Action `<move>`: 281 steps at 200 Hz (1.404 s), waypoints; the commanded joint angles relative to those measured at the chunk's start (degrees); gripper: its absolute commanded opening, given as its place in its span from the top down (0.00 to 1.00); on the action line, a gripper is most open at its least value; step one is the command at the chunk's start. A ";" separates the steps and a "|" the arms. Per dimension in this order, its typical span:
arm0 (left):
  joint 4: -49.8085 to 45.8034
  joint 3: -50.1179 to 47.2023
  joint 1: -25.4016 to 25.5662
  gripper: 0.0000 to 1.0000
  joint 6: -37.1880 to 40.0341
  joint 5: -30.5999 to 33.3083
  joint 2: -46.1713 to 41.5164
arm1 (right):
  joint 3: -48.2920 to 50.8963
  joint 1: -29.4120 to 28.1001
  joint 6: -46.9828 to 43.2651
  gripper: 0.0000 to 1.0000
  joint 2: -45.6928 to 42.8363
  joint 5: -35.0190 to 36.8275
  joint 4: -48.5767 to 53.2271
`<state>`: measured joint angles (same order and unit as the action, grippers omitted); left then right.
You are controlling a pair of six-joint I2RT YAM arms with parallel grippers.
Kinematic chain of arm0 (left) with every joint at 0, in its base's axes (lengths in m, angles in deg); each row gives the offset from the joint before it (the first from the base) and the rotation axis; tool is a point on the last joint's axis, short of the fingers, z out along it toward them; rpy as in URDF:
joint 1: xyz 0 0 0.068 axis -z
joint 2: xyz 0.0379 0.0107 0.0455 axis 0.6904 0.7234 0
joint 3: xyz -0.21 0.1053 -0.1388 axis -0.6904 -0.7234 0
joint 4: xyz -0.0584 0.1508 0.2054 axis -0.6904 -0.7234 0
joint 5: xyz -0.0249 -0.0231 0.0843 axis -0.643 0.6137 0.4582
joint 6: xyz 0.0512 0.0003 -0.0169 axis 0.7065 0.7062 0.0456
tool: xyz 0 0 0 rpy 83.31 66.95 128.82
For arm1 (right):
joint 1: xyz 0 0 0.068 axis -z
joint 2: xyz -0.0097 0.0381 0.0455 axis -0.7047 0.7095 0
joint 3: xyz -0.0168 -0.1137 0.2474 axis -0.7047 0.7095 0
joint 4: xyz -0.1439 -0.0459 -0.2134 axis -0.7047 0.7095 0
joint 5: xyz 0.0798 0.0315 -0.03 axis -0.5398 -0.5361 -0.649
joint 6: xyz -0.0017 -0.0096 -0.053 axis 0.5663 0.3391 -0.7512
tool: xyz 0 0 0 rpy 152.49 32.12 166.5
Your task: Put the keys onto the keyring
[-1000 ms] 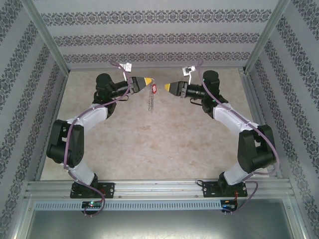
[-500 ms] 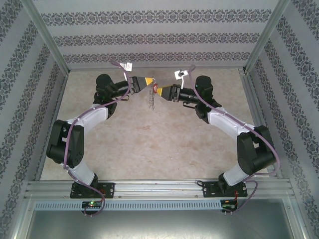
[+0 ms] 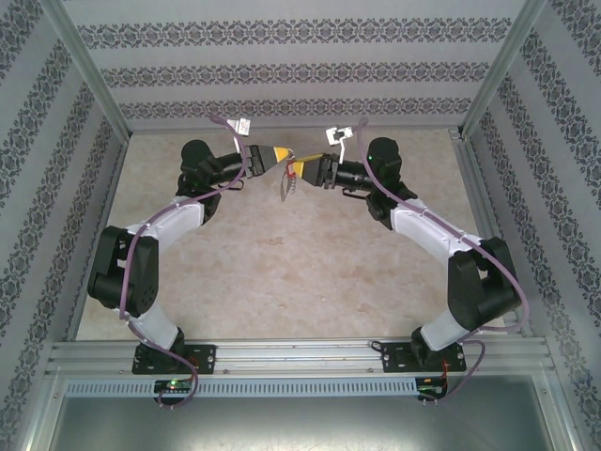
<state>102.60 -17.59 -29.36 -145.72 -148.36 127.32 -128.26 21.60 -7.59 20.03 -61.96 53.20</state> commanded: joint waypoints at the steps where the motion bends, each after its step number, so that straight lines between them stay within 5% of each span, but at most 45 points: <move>1: 4.89 0.34 0.79 1.00 -0.44 -0.97 -0.95 | -1.42 -0.96 -1.47 0.68 -0.55 -3.09 -1.64; 68: 4.74 0.46 0.72 1.00 -0.35 -0.49 -1.31 | -0.32 -1.03 -2.50 1.00 -1.77 -3.10 0.02; 281: 3.61 -0.60 0.81 1.00 2.07 2.40 -3.44 | -1.56 -3.34 -4.26 1.00 2.40 -3.08 2.47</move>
<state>102.56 -18.27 -29.03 -145.22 -147.88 126.14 -129.77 18.41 -11.11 21.58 -63.38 56.35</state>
